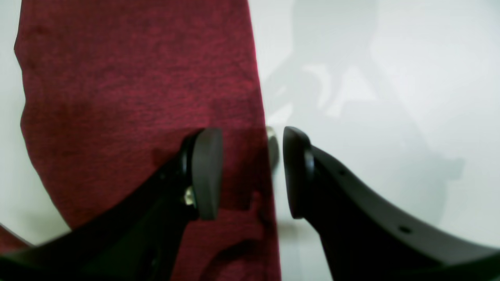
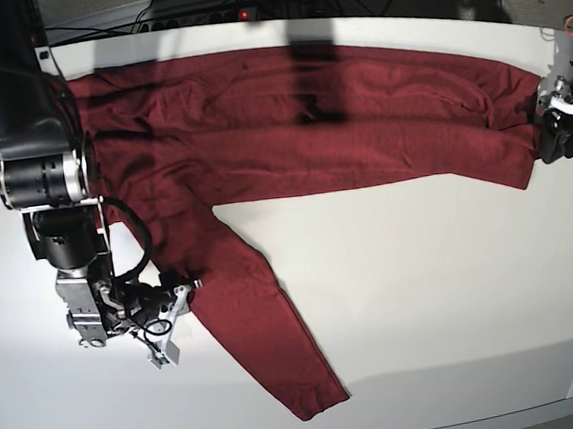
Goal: Fold the T-shirt properly
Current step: 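Move the right gripper to the sleeve cuff and grasp it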
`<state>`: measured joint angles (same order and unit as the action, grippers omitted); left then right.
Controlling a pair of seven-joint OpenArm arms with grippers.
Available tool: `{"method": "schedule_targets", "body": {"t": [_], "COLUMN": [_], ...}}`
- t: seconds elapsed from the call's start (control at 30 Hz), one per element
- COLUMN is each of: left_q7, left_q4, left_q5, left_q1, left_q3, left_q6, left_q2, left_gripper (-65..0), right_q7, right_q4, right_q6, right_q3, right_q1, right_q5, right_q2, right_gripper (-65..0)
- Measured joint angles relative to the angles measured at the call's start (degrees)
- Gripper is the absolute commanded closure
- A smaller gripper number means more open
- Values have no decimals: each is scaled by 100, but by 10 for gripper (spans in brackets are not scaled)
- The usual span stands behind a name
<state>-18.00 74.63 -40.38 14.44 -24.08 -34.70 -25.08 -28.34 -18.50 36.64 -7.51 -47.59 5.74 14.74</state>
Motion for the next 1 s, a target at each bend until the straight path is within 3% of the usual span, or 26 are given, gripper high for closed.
{"method": "schedule_targets", "body": {"t": [0.2,0.37,0.53,0.7,0.9,1.0], "left_q7": [2,2,2,0,0,0], "left_q4": [0,0,0,0,0,0], "left_q5": [-2,0,0,0,2,4], "left_q1": [0,0,0,0,0,0], "left_q3": [0,0,0,0,0,0], "left_q6": [-2,0,0,0,0,0], "left_q2": [2,2,0,0,0,0], "left_gripper": [-303,-303,-303,-303,-303,-303], "right_q7": [188,299,282,280,671,546], "right_q4": [-26,-46,-57,-57,-44,-33], "right_q6": [11,17,7,138,157,278], "right_q3": [7,22,22,22,22,22], "right_q1": [210,319,332,332,321,168], "right_q5": [-411,-387,-378,-369,-404,-240], "right_q2": [0,-15,-13,-15,-13,-13], "right_gripper": [-230,-219,-77,0,0,0]}}
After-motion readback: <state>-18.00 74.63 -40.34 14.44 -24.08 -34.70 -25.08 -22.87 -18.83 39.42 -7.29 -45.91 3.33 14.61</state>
